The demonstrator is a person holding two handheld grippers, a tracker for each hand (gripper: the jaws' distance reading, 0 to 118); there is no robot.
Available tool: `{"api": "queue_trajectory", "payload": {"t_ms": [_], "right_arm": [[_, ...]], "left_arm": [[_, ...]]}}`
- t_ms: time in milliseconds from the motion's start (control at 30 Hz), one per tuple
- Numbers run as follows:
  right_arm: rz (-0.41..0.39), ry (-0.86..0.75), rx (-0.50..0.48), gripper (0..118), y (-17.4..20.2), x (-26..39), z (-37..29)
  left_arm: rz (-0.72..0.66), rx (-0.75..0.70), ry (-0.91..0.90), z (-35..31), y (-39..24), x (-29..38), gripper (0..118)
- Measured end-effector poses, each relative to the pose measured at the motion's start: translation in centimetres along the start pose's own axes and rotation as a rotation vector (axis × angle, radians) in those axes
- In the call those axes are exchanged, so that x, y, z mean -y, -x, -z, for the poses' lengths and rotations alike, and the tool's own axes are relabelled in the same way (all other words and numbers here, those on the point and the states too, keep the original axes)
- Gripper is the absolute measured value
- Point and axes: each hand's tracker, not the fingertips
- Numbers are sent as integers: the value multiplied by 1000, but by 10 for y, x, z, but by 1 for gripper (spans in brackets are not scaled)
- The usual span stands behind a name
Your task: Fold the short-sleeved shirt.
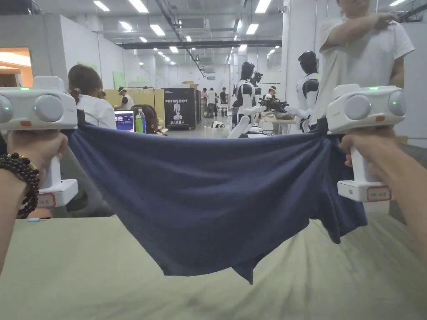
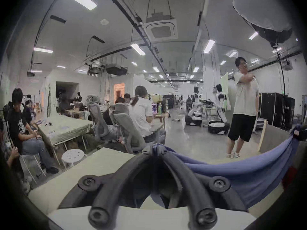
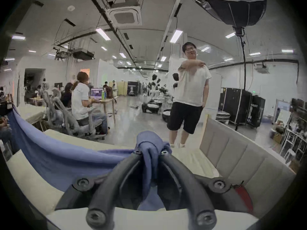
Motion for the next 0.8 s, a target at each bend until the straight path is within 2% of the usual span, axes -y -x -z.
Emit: {"api": "queue_trajectory", "payload": {"t_ms": [267,400,533,667,767,800], "right_arm": [[68,58,-28,10,-1,75,34],[48,157,-54,10,5,135,59],[43,191,-62,10,5,170,67],[59,180,-69,10,-2,172,51],[90,141,-94,10,-8,185,9],[79,150,-112,10,-9,191,-8]], "left_arm": [[51,20,60,20,-1,62,2],[62,33,157,35,-3,123,2],[58,46,226,37,-1,156,2],[56,52,228,22,5,159,2],[42,79,227,-13,15,164,2],[45,98,231,-31,20,170,2]]}}
